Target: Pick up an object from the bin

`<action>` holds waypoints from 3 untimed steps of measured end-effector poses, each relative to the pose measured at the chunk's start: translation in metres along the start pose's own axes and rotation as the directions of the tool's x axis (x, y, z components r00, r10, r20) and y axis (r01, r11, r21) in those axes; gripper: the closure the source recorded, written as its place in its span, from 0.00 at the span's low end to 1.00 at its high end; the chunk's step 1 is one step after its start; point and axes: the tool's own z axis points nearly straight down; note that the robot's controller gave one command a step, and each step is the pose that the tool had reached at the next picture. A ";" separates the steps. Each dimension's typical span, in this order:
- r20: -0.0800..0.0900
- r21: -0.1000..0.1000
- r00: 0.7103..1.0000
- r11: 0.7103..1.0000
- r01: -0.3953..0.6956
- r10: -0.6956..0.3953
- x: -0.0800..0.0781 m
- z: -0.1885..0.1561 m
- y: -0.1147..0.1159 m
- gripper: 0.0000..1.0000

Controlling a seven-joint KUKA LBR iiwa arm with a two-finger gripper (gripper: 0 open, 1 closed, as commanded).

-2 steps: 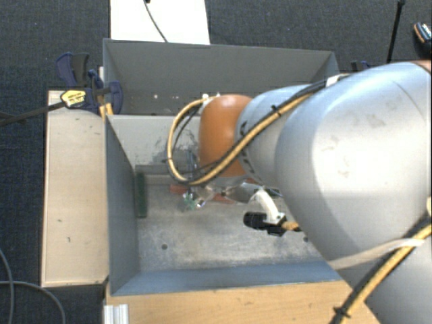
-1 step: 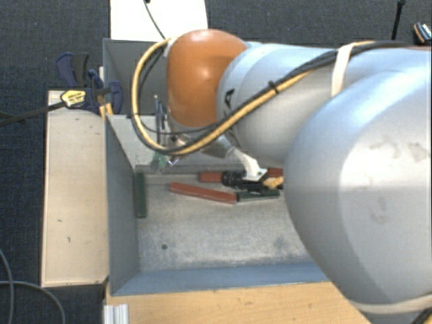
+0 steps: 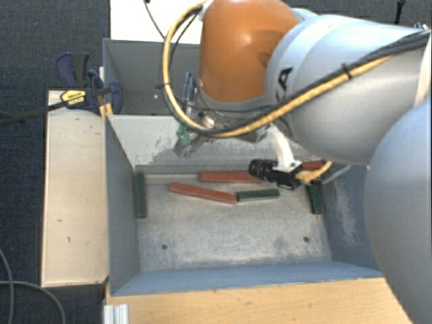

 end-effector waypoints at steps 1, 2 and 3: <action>-0.006 0.014 0.984 0.984 0.179 -0.179 -0.015 0.093 -0.047 1.00; -0.009 0.018 0.971 0.971 0.239 -0.238 -0.032 0.135 -0.123 1.00; -0.004 0.007 0.971 0.971 0.241 -0.241 -0.030 0.131 -0.117 0.00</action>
Offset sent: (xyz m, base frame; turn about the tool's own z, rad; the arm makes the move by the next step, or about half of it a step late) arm -0.0283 -0.0374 -0.0908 -0.1817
